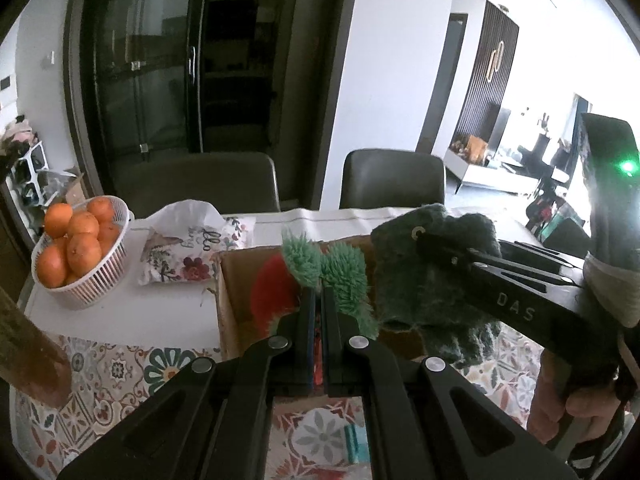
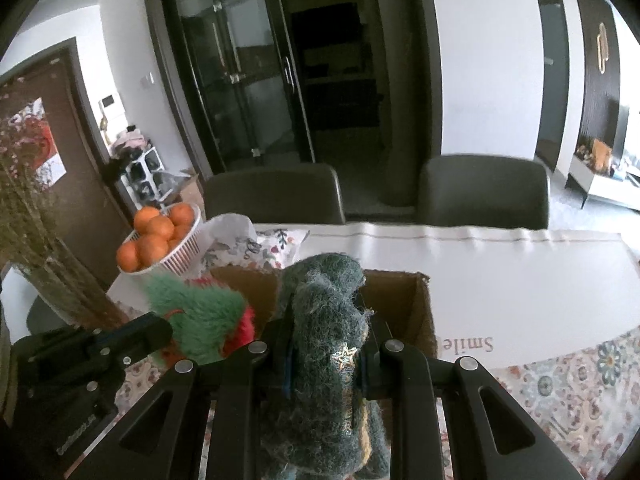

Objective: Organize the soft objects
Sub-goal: 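Carry both plushes over the box and release them inside, then withdraw both open tools from the box toward the remaining items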

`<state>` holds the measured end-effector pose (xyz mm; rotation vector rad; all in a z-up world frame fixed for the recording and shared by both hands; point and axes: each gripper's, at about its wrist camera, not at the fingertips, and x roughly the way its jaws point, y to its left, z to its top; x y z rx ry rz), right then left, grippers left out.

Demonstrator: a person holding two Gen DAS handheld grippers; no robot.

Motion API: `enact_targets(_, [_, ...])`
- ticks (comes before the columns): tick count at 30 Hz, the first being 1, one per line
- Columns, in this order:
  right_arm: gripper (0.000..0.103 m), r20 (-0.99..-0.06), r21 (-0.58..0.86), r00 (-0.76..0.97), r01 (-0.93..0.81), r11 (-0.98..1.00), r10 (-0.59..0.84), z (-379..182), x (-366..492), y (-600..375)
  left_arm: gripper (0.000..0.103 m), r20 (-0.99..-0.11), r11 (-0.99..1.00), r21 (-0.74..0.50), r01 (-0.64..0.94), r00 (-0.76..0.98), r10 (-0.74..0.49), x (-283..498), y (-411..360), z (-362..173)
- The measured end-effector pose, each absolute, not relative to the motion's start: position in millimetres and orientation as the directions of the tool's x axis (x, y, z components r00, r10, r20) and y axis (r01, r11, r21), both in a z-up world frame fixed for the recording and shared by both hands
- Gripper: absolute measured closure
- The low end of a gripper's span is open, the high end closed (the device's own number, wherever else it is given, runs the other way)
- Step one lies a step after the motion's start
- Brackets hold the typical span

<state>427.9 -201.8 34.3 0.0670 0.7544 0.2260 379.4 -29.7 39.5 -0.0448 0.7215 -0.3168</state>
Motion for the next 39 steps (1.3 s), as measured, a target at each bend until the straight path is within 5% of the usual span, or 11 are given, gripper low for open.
enact_targets(17, [0.079,-0.798,0.119,0.568,-0.18,0.976,0.202,-40.4,479.9,-196.3,0.099,-0.754,0.96,-0.096,0.262,0.611,-0.242,426.5,-41.6,-20.0])
enact_targets(21, [0.072,-0.829,0.12,0.522,-0.186,0.975,0.201,-52.7,485.1,-192.6,0.098,-0.77,0.962,-0.087,0.259,0.594,-0.23,429.5,-41.5,-26.5])
enact_targets(23, [0.067,-0.833,0.125,0.513,-0.189,0.974,0.206,-54.8,483.7,-193.1,0.095,-0.774,0.963,-0.08,0.259,0.592,-0.224,429.9,-42.0,-27.7])
enact_targets(26, [0.06,-0.829,0.134,0.513,-0.201,0.97,0.221,-51.6,479.1,-193.7,0.077,-0.778,0.961,-0.079,0.266,0.587,-0.226,428.8,-42.9,-25.9])
enact_targets(37, [0.045,-0.785,0.07,0.601,-0.157,0.985,0.152,-10.9,432.8,-198.9,0.06,-0.759,0.967,-0.068,0.246,0.616,-0.21,397.8,-34.8,-5.4])
enact_targets(39, [0.035,-0.776,0.051,0.618,-0.14,0.989,0.128,-2.5,419.7,-200.1,0.056,-0.755,0.967,-0.067,0.244,0.622,-0.209,387.2,-33.3,-0.7])
